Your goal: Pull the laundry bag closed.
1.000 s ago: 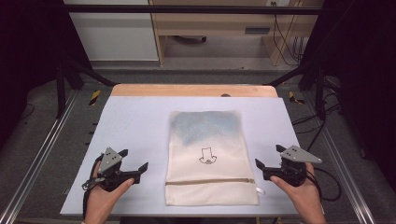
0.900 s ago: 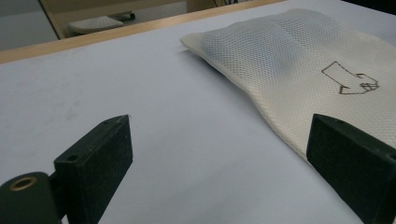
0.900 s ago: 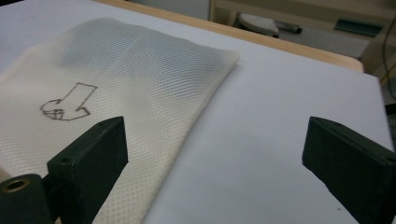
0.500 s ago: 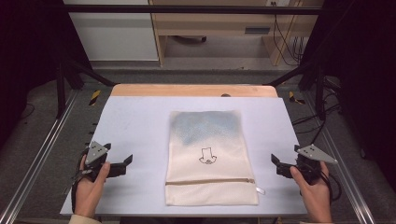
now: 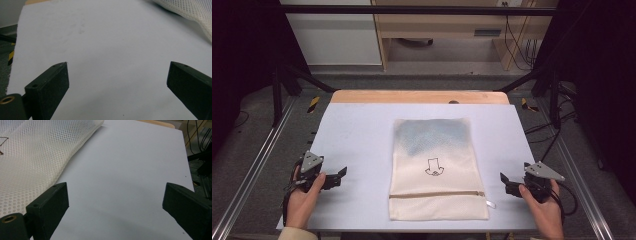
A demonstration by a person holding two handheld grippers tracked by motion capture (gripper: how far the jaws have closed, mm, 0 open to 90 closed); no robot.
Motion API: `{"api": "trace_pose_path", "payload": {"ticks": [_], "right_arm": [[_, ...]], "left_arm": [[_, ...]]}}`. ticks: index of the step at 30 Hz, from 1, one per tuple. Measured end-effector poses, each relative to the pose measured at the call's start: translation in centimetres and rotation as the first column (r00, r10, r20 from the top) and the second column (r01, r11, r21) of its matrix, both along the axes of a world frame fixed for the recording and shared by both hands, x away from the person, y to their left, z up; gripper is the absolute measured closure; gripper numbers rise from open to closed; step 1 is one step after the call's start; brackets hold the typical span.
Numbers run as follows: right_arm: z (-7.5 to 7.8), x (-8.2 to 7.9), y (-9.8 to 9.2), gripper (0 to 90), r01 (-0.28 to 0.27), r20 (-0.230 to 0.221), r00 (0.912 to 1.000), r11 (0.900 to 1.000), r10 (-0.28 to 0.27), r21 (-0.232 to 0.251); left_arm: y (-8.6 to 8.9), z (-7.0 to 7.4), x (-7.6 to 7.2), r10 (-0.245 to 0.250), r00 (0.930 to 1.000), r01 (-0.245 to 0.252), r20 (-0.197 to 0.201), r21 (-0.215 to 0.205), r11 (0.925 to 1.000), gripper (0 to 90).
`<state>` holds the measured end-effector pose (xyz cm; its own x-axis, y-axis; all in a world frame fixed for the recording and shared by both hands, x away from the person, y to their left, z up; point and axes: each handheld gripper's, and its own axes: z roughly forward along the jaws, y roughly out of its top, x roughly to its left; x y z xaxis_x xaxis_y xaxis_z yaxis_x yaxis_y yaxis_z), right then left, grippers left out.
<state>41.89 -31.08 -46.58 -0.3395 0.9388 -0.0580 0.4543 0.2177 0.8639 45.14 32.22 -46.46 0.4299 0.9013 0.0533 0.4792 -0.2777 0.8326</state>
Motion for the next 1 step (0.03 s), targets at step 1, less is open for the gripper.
{"api": "trace_pose_path", "payload": {"ticks": [1], "right_arm": [[0.00,0.00,0.00,7.2,0.000,0.000,1.0000,1.000,0.000,0.000]], "left_arm": [[0.00,0.00,0.00,0.000,1.0000,0.000,0.000,0.000,1.0000,4.0]]}}
